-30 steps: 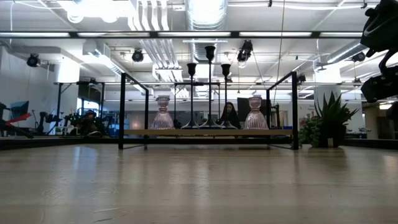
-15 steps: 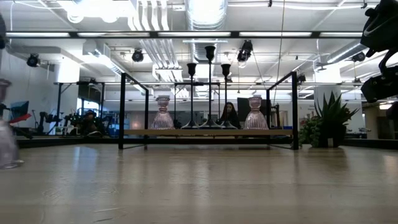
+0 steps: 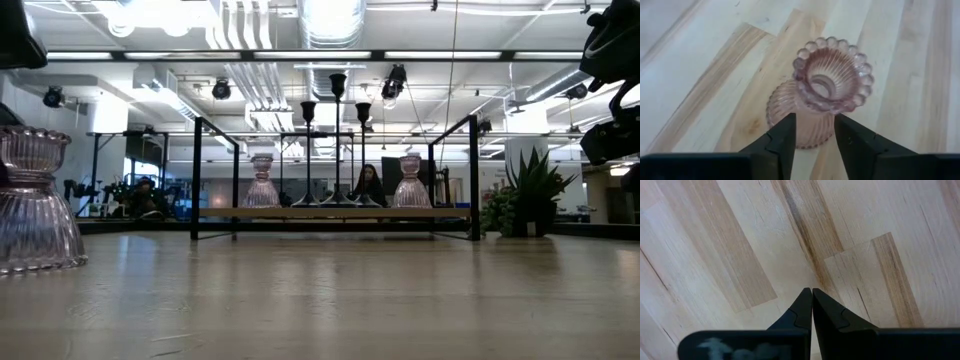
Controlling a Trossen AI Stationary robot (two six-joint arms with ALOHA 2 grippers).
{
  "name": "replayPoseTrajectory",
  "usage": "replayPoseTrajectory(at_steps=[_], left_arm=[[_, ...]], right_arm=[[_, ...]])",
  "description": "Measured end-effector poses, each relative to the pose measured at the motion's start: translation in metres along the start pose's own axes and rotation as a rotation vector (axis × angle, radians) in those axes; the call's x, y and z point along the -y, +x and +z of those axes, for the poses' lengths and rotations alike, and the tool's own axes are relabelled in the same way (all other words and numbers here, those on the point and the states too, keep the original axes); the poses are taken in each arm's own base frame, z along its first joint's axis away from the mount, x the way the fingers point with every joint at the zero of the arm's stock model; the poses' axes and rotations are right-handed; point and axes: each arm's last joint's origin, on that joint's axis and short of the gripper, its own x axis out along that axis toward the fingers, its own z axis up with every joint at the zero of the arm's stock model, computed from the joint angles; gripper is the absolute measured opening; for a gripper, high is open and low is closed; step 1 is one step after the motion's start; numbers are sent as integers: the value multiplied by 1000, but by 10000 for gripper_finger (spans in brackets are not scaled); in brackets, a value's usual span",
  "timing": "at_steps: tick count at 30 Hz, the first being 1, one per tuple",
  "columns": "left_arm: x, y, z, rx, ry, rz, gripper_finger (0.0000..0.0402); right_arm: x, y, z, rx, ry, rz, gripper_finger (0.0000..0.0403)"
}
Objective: Pick & Place candle stick holders
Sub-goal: Put the purple glass candle holder on the shelf
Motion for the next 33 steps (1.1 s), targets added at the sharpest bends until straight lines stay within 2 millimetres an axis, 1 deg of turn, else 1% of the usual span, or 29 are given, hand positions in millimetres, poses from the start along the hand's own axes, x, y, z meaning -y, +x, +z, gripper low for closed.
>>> replayPoseTrajectory(at_steps=[7,11,25,29,33], left_arm=[[2,0,2,44,-17,-15,195],[2,1,5,90,11,-3,212],[-1,6,10,112,40,23,212],[-6,14,6,155,50,-9,211],[-18,27,0,213,17,-73,211]], right_arm=[[0,0,0,0,0,0,8],[0,0,0,0,0,0,8],[0,0,0,0,0,0,8],[0,0,0,0,0,0,8],[0,0,0,0,0,0,8]])
